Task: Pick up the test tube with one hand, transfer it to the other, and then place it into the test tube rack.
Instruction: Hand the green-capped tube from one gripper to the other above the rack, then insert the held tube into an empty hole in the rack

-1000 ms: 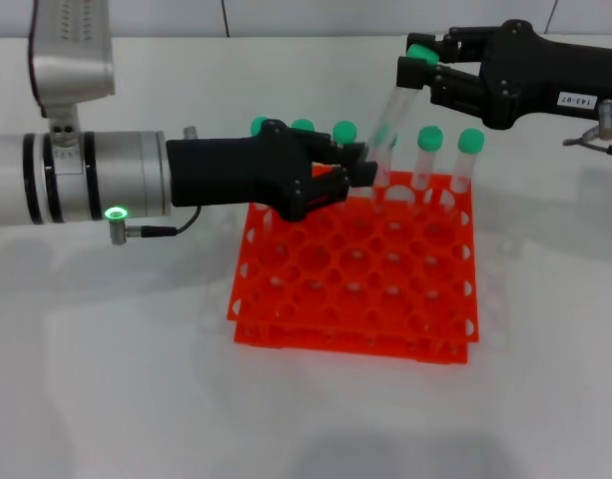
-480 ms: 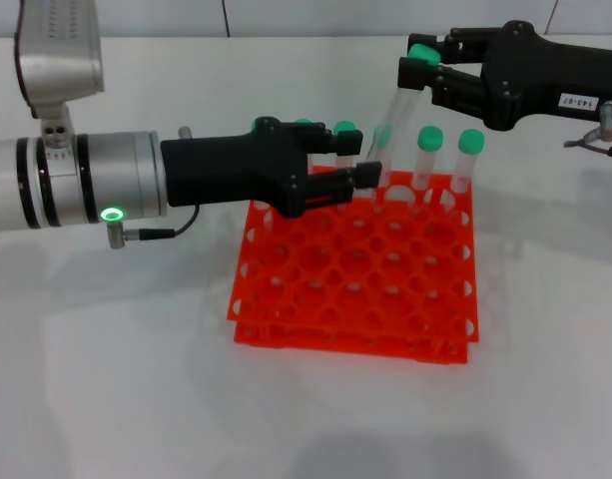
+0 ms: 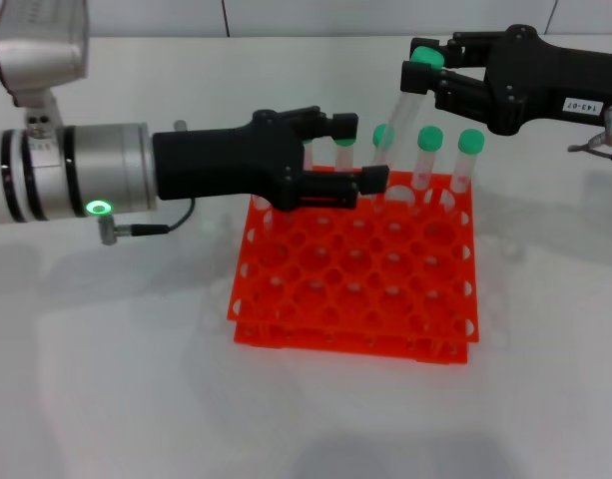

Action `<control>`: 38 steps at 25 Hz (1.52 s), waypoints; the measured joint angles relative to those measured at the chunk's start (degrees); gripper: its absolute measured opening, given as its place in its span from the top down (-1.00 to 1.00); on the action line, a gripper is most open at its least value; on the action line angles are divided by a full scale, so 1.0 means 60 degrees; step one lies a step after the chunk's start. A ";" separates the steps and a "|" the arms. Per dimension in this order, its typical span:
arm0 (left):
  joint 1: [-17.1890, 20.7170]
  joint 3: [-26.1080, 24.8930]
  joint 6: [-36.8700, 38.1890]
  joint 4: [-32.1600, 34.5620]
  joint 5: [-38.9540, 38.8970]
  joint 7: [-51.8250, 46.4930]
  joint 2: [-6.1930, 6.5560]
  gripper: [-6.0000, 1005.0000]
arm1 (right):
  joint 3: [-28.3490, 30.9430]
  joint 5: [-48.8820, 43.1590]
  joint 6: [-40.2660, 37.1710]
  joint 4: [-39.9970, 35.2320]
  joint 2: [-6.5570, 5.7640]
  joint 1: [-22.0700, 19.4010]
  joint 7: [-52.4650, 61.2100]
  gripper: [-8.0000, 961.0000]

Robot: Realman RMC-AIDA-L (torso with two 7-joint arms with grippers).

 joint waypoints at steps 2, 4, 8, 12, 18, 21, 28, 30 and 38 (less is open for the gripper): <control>0.0209 0.0000 0.0077 0.0428 -0.0067 -0.0271 0.0007 -0.64 | 0.0008 0.0009 0.0000 0.0000 -0.0001 -0.0030 -0.0001 0.42; 0.0473 0.0014 0.0093 0.1006 -0.0072 -0.0690 0.0010 -0.67 | 0.0020 0.0012 0.0006 -0.0003 -0.0001 -0.0050 0.0000 0.42; 0.0916 0.0016 0.0120 0.1900 0.0024 -0.1713 0.0070 -0.71 | 0.0006 0.0014 0.0038 -0.0004 0.0000 -0.0055 0.0000 0.43; 0.1553 -0.0160 0.0598 0.2820 -0.0244 -0.2389 0.0259 -0.74 | 0.0039 0.0015 0.0033 0.0021 0.0000 -0.0077 -0.0091 0.43; 0.2158 -0.1220 0.1692 0.4007 -0.0392 -0.3086 0.0327 -0.74 | 0.0017 0.0015 0.0064 0.0001 0.0000 -0.0229 -0.0100 0.43; 0.2575 -0.1454 0.1775 0.4629 -0.0311 -0.3753 0.0540 -0.74 | 0.0001 0.0015 0.0074 0.0014 0.0016 -0.0245 -0.0109 0.43; 0.3015 -0.2698 0.1752 0.4887 0.0565 -0.5053 0.0963 -0.74 | -0.0148 0.0095 0.0032 0.0049 0.0043 -0.0361 -0.0218 0.43; 0.3052 -0.3094 0.1818 0.4893 0.1130 -0.5163 0.0971 -0.73 | -0.0282 0.0225 0.0057 0.0058 0.0045 -0.0420 -0.0242 0.43; 0.3034 -0.3311 0.1871 0.4924 0.3867 -0.5168 0.1111 -0.73 | -0.0568 0.0478 0.0218 0.0162 0.0044 -0.0401 -0.0316 0.43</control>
